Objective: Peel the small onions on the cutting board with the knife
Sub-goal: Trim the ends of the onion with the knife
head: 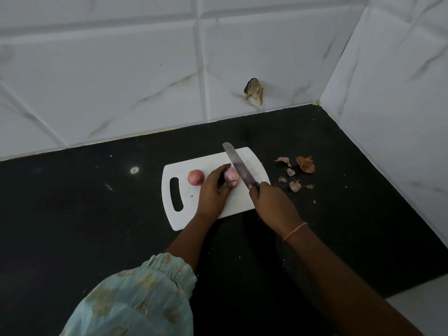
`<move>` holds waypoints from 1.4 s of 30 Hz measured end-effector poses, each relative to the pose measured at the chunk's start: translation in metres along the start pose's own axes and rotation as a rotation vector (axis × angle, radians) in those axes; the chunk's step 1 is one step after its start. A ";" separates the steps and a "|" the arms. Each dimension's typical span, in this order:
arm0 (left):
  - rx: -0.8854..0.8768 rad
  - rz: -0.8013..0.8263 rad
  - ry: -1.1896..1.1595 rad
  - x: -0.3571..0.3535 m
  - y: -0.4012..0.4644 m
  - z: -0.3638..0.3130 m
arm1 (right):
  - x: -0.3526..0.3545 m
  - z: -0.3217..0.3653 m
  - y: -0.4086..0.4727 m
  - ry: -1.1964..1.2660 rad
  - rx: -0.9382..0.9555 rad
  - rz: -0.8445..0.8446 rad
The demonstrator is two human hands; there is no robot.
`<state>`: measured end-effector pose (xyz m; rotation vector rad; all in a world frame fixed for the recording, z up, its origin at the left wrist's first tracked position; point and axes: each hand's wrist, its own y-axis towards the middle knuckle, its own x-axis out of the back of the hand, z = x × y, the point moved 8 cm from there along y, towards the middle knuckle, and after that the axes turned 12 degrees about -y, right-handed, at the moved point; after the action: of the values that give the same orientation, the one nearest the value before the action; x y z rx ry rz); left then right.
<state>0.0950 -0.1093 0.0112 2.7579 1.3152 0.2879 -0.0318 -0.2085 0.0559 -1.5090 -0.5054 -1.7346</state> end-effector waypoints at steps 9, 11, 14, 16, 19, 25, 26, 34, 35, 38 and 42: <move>0.023 0.004 -0.021 -0.002 0.000 0.004 | -0.006 0.005 0.002 -0.067 -0.018 0.076; 0.011 0.006 -0.015 -0.003 0.000 0.004 | -0.012 0.002 -0.004 -0.090 -0.029 0.079; -0.002 0.004 -0.022 -0.003 0.001 0.004 | -0.012 0.006 -0.002 -0.082 -0.032 0.065; -0.001 0.002 -0.036 -0.003 0.000 0.005 | -0.011 0.008 0.002 -0.064 -0.038 0.064; -0.003 -0.004 -0.045 -0.002 0.000 0.005 | -0.014 0.006 -0.005 -0.082 -0.043 0.060; 0.004 -0.017 -0.068 -0.002 0.000 0.007 | -0.024 0.008 0.005 -0.030 -0.066 0.096; 0.016 -0.021 -0.075 -0.001 0.000 0.009 | -0.029 0.007 0.003 -0.021 -0.073 0.110; 0.028 -0.053 -0.083 0.003 -0.002 0.006 | -0.037 0.004 -0.014 -0.185 -0.078 0.025; 0.025 -0.063 -0.081 0.003 -0.002 0.005 | -0.037 0.004 -0.014 -0.188 -0.081 0.029; 0.039 -0.078 -0.053 0.003 -0.003 0.006 | -0.036 0.002 -0.015 -0.175 -0.100 0.038; 0.036 -0.097 -0.004 0.002 -0.003 0.005 | -0.035 0.001 -0.015 -0.163 -0.104 0.026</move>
<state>0.0947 -0.1061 0.0064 2.7109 1.4621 0.2551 -0.0419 -0.1884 0.0249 -1.7327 -0.4815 -1.6481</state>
